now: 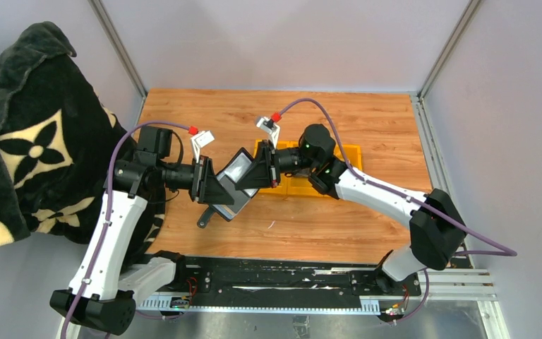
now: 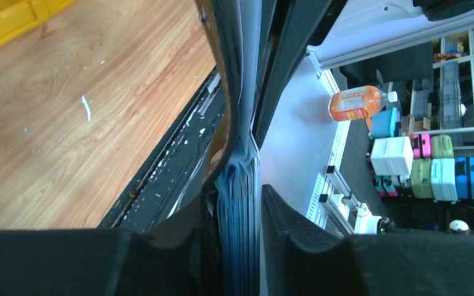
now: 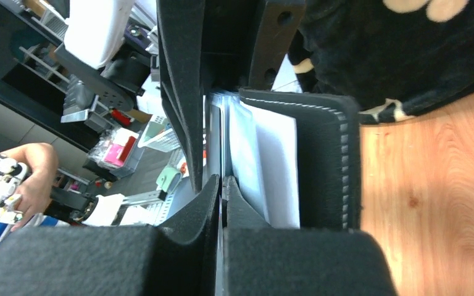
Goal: Take the credit cards out of the card holder
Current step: Remove the credit card from the card holder.
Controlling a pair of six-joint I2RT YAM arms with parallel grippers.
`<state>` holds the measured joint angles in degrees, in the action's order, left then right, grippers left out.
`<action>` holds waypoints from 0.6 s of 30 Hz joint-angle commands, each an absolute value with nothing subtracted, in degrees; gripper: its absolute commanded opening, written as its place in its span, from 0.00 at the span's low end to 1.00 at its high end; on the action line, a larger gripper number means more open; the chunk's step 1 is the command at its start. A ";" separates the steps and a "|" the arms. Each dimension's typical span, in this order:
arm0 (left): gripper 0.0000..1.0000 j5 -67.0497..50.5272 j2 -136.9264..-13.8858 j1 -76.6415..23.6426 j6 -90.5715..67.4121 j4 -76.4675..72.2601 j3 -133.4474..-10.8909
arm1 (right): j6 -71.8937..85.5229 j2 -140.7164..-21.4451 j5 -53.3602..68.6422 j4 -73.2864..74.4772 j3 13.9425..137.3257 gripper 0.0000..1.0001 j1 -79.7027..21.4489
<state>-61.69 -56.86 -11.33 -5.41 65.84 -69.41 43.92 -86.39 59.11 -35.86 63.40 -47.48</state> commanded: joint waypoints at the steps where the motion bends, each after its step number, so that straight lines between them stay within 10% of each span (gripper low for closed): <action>1: 0.36 -70.29 -56.66 -11.38 -6.40 59.70 -72.18 | 52.95 -86.02 56.01 -49.41 58.08 0.00 -47.84; 18: 0.36 -73.41 -54.87 -11.34 -6.33 59.59 -71.55 | 60.89 -78.90 37.49 -60.42 44.48 0.00 -46.55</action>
